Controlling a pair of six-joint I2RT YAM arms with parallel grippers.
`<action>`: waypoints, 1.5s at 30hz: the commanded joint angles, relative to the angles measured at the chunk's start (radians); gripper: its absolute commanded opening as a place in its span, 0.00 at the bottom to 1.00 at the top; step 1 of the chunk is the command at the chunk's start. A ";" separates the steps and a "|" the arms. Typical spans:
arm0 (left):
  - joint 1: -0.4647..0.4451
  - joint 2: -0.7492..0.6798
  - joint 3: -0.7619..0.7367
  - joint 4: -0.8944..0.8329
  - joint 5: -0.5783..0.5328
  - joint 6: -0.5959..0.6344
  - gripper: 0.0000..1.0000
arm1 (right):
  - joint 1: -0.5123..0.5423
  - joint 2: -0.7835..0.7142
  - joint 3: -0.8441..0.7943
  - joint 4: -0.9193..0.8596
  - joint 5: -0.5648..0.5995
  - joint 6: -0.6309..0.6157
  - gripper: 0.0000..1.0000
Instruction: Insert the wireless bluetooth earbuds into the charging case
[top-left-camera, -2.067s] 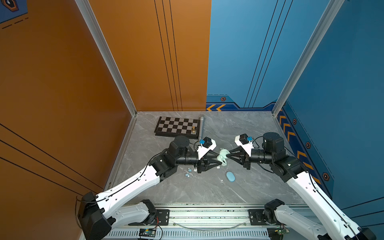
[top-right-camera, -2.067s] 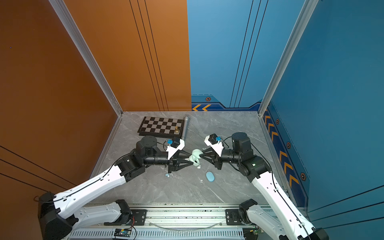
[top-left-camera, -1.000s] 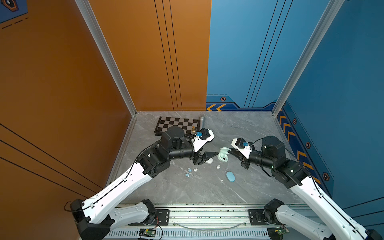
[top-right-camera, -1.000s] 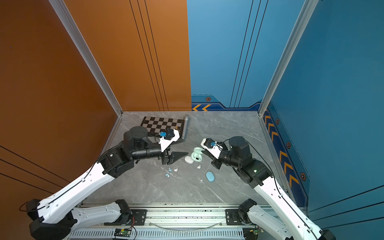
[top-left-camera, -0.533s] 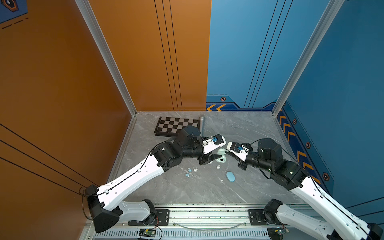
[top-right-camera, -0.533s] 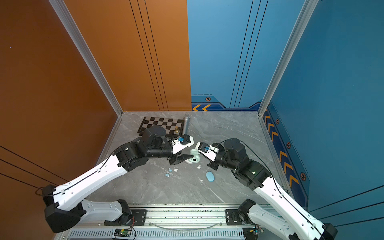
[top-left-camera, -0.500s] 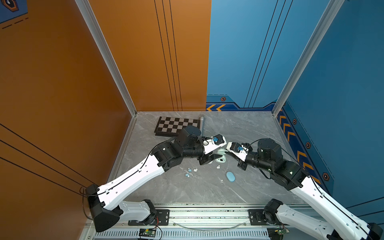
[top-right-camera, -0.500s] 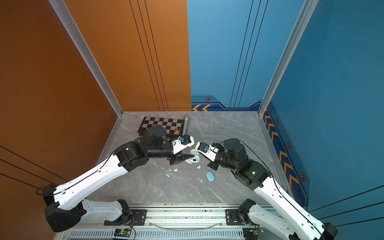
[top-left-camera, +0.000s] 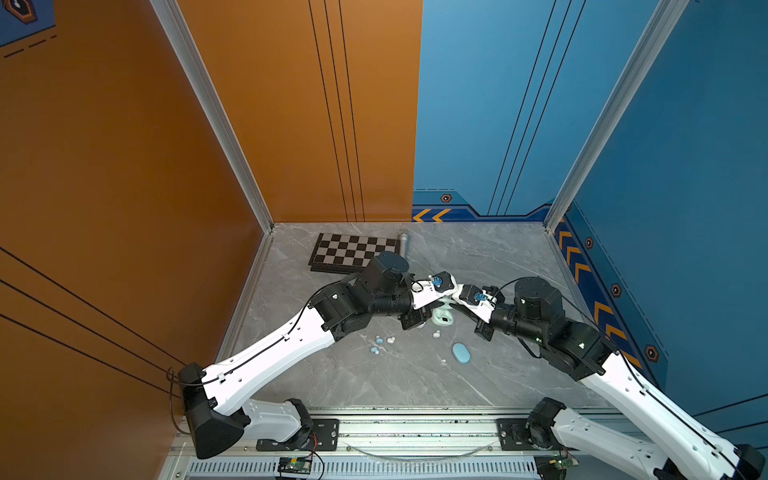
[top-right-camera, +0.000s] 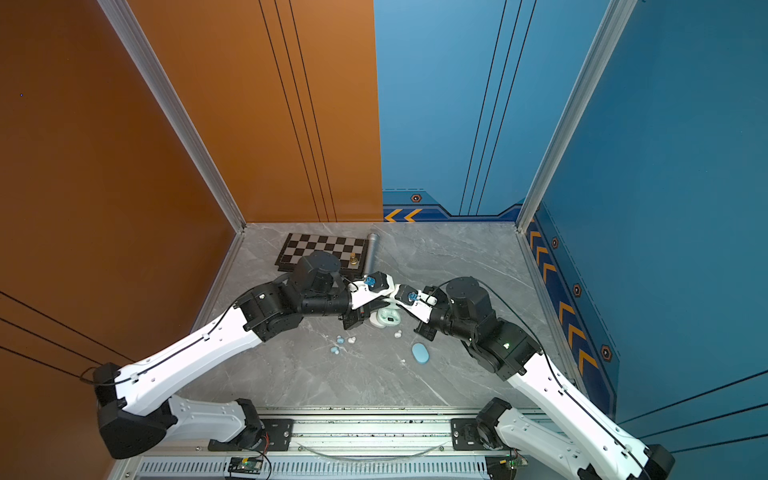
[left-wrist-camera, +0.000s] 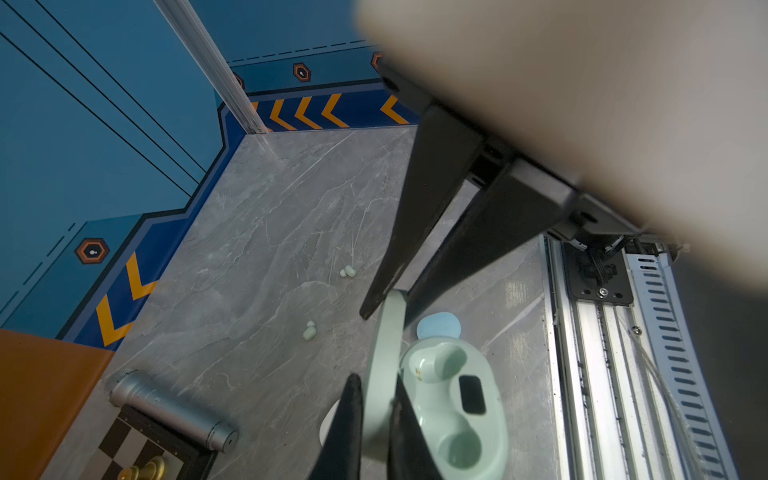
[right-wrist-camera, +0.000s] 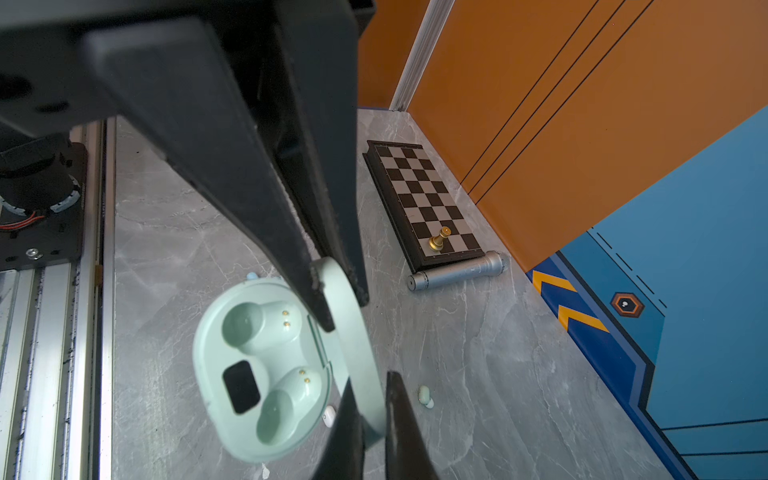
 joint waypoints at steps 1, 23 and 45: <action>-0.008 0.015 0.032 -0.022 -0.003 -0.016 0.00 | 0.007 -0.002 0.026 0.028 0.005 -0.014 0.00; 0.216 -0.110 -0.141 0.076 0.015 -0.366 0.00 | -0.211 -0.028 0.063 -0.027 0.131 0.570 0.58; 0.283 -0.314 -0.475 0.358 0.149 -0.633 0.00 | -0.272 1.004 0.587 -0.474 0.106 0.227 0.59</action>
